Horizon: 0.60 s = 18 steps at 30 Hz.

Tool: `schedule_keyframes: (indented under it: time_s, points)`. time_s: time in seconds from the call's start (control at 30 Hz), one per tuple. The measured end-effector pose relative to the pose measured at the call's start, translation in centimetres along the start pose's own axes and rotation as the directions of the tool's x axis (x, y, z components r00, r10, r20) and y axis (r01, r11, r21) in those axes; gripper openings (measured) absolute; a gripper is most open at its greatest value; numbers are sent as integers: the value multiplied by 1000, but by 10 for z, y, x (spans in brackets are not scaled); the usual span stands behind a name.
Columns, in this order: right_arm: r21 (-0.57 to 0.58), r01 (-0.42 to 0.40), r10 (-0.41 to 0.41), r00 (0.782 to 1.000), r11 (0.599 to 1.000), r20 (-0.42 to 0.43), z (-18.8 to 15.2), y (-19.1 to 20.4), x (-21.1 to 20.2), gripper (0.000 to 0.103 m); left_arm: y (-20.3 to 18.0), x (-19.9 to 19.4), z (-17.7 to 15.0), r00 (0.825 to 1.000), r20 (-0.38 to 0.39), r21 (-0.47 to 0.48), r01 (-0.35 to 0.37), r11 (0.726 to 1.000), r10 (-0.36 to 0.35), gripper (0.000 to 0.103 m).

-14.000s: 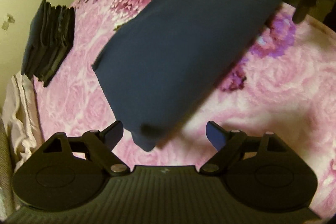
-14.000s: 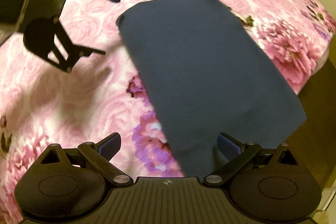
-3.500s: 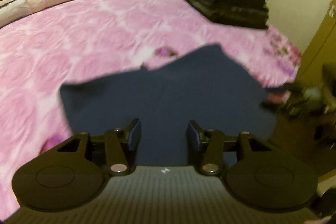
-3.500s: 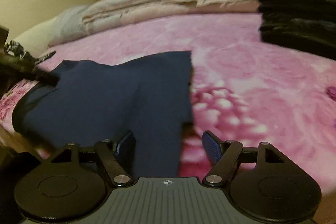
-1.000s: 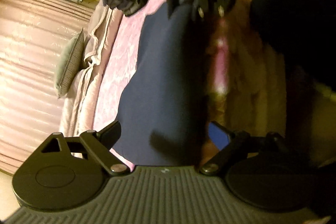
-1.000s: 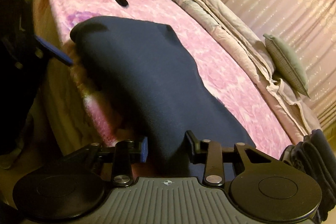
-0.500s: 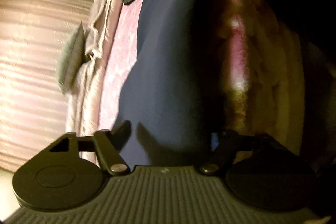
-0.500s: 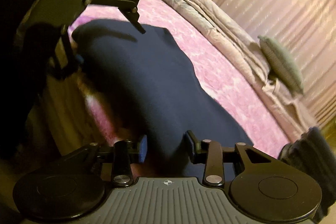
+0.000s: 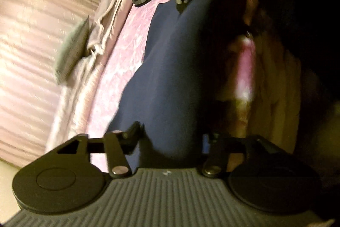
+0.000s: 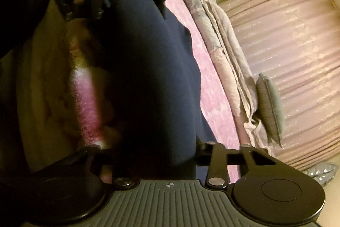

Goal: Fold clothes
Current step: 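Lift the vest with both grippers, folding it in half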

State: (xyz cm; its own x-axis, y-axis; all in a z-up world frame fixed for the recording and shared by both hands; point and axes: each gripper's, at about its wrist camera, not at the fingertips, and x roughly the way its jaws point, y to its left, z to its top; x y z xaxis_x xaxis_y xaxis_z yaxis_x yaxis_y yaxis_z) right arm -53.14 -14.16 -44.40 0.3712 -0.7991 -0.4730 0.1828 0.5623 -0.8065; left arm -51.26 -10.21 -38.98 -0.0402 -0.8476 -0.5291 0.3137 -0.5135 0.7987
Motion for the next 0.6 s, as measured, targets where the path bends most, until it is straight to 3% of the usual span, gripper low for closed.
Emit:
schedule_keyframes:
  time_s: [0.03, 0.17, 0.43, 0.6]
  points:
    - [9, -1, 1, 1000, 1000, 1, -1, -2, -2, 31, -5, 2, -1, 1000, -3, 43, -18, 999, 18, 66]
    - [32, 1, -1, 1000, 999, -3, -1, -11, -14, 27, -22, 10, -3, 997, -14, 166, -70, 984, 74, 65]
    - [49, -37, 36, 999, 998, 31, 5, -26, -14, 27, -4, 18, -4, 998, -68, 101, 14, 995, -8, 39]
    - [89, -92, 87, 994, 992, 60, -4, -25, -10, 27, 6, 24, -4, 994, -60, 101, 98, 990, -93, 34]
